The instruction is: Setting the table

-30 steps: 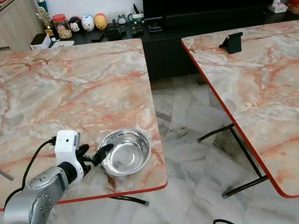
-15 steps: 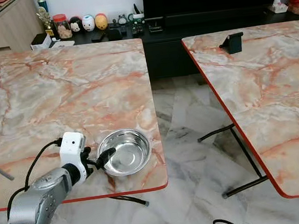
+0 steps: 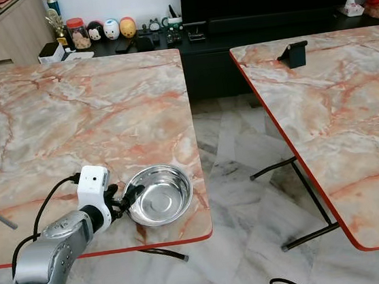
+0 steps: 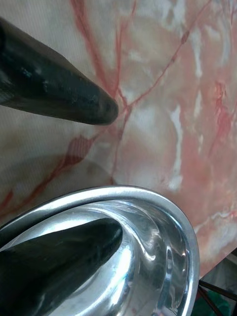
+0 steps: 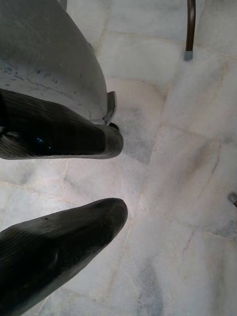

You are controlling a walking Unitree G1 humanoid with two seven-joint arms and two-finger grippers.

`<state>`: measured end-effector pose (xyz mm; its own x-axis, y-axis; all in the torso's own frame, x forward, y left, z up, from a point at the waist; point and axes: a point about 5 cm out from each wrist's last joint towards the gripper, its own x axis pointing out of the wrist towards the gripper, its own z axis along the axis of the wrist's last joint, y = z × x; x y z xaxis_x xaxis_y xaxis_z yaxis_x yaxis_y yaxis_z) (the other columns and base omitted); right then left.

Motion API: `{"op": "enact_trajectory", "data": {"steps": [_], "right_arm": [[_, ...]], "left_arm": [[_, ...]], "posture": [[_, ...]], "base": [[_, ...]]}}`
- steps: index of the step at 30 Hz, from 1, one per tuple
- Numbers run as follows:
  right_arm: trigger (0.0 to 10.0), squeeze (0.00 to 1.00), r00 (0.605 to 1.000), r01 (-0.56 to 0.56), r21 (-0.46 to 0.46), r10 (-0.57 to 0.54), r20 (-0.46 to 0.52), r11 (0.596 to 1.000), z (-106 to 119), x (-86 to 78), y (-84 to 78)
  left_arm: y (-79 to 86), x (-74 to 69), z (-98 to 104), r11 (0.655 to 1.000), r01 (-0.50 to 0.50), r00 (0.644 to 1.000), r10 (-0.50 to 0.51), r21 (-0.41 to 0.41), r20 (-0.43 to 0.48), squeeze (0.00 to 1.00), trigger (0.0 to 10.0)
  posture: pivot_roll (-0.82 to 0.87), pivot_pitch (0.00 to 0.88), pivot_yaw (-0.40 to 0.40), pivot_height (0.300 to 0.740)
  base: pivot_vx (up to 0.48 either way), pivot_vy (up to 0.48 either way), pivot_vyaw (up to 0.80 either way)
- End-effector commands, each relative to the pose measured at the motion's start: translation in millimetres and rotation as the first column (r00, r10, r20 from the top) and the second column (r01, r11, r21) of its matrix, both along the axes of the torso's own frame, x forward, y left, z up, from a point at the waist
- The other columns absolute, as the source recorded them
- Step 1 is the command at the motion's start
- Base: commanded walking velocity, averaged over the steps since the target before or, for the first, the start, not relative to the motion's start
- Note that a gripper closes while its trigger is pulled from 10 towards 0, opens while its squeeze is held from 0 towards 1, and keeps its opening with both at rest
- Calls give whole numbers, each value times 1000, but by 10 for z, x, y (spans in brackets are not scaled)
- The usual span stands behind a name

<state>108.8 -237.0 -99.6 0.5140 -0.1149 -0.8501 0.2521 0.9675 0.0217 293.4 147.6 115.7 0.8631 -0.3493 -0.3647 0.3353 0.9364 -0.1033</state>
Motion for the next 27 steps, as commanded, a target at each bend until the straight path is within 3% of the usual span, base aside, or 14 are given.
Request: {"op": "enact_trajectory", "data": {"steps": [1,27], "right_arm": [[10000,0,1000,-12,-5,12,-10,1000,3,-4,-24],[10000,0,999,-27,0,27,-24,1000,1,0,-24]], "left_arm": [[-21,14,11,1000,12,1000,-12,7,4,0,0],[-114,29,79,996,85,996,-85,7,21,0,0]], "posture": [[95,0,-28,715],[92,0,-27,715]], "base": [[0,0,0],[0,0,0]]}}
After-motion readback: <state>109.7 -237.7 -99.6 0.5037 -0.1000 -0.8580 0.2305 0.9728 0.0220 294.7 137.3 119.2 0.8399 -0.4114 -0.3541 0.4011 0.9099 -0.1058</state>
